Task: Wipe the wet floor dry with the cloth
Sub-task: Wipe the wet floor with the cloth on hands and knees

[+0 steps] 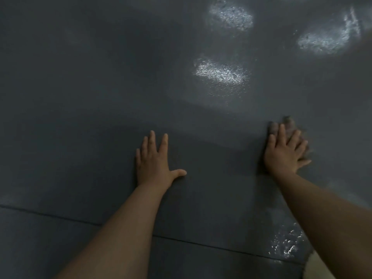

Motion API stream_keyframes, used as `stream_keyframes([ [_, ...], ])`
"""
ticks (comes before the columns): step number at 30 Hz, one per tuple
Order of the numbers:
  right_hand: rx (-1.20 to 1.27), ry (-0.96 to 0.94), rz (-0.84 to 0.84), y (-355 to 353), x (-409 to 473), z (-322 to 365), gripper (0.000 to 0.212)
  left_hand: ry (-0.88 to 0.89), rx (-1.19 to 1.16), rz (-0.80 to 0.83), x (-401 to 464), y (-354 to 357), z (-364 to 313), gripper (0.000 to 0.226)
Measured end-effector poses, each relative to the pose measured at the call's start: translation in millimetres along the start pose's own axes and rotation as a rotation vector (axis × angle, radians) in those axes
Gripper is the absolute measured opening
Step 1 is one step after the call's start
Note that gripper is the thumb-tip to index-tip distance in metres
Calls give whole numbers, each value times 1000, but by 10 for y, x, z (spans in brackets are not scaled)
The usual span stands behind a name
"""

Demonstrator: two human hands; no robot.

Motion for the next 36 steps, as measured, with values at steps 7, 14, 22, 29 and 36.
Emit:
stream_keyframes([
  [7,-12,-119,-12,220,-514,692,54,-111,-116,-89,-290,24,396,75],
  [14,-141,-729,12,611,-1549,1505,55,-162,-246,-196,-450,113,620,64],
  [22,-392,-1427,-9,881,-1950,1046,55,-177,-320,-227,-526,157,552,69],
  [29,-325,-1112,-74,473,-1053,825,56,79,-79,42,-639,300,84,116],
  [36,-89,-270,-62,94,-138,-262,49,123,246,137,-740,526,-368,118],
])
Point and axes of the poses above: each hand's wrist, its own x-axis towards the middle knuckle, its own y-axis out of the palm, z = x × y, the point moved 3 cm from there along x, towards the middle knuckle, and after that the axes turned 5 degrees about -x, right-handed, at the moved point
